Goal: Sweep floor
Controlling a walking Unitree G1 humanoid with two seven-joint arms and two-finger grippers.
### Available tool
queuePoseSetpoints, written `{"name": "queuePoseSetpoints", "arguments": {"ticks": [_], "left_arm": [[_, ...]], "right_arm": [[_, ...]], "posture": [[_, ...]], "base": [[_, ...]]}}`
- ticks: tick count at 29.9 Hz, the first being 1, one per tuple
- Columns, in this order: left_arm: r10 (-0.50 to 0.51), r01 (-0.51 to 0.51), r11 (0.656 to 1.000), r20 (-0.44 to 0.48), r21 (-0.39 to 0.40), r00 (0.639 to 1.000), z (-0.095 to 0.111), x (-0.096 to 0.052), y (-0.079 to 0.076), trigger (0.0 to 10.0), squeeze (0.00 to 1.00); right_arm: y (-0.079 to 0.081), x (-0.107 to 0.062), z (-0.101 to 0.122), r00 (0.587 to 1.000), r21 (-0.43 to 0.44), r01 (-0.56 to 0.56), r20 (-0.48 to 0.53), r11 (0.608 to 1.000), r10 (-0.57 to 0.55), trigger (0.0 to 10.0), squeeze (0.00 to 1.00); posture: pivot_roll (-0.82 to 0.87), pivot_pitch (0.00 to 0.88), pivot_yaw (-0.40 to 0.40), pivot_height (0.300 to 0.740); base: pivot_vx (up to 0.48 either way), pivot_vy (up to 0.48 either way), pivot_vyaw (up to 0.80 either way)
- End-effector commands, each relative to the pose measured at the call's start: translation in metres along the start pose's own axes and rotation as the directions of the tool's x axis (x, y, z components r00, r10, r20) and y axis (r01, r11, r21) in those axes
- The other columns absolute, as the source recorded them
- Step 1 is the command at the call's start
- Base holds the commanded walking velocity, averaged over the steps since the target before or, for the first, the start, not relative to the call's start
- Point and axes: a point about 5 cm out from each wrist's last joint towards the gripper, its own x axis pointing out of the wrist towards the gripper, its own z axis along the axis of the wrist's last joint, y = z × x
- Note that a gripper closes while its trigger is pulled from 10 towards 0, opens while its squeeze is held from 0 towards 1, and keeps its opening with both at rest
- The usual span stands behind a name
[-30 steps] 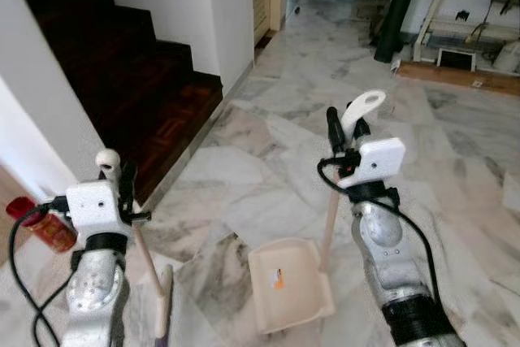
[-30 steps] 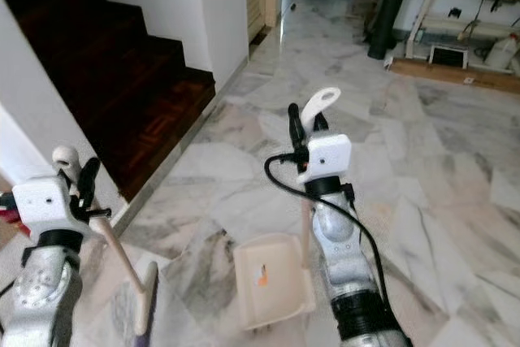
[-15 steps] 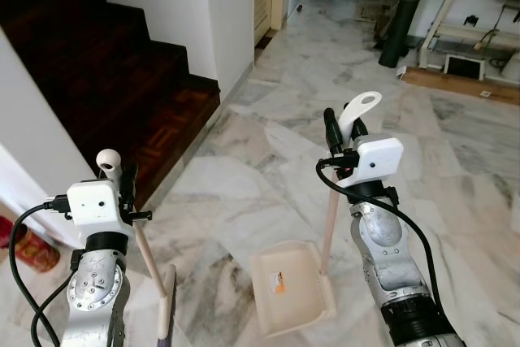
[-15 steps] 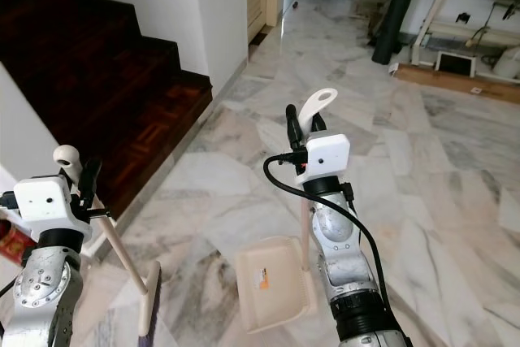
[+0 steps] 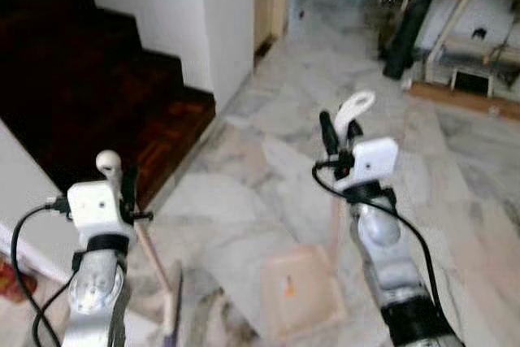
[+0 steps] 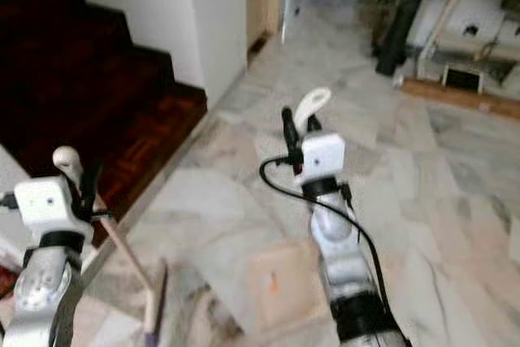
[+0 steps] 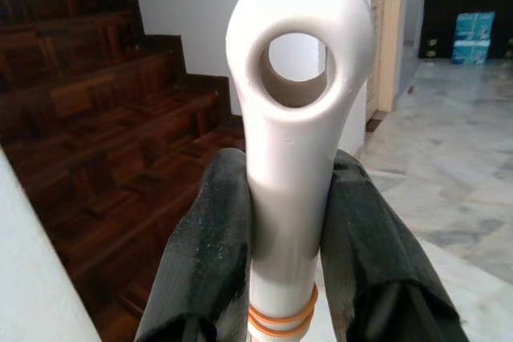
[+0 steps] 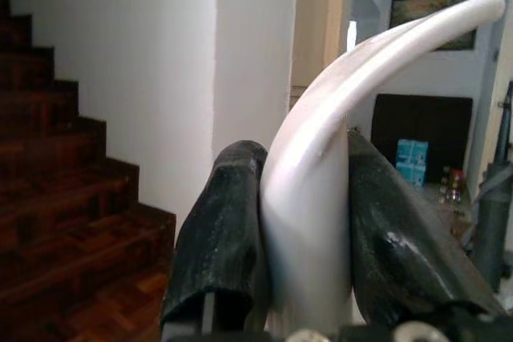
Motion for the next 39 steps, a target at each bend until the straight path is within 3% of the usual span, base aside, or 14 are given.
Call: {"name": "queuePoseSetpoints", "arguments": {"ticks": [1,39], "left_arm": [[-0.009,0.01,1.0,0.042,-0.011,0.999,0.0089,0.0011,-0.0035,10.0,0.0],[-0.032,0.033,0.999,0.033,-0.025,0.999,0.0074,0.0013,-0.0069,10.0,0.0]], "right_arm": [[-0.006,0.0025,0.0063,1.0,-0.028,0.006,0.023,1.0,-0.005,10.0,0.0],[-0.0076,0.0042,0.0058,1.0,-0.02,0.023,0.004,1.0,-0.023,10.0,0.0]], "posture": [[0.03,0.052,0.02,0.74],[0.03,0.055,0.023,0.74]], "base": [[0.48,0.0,0.0],[0.48,0.0,0.0]]}}
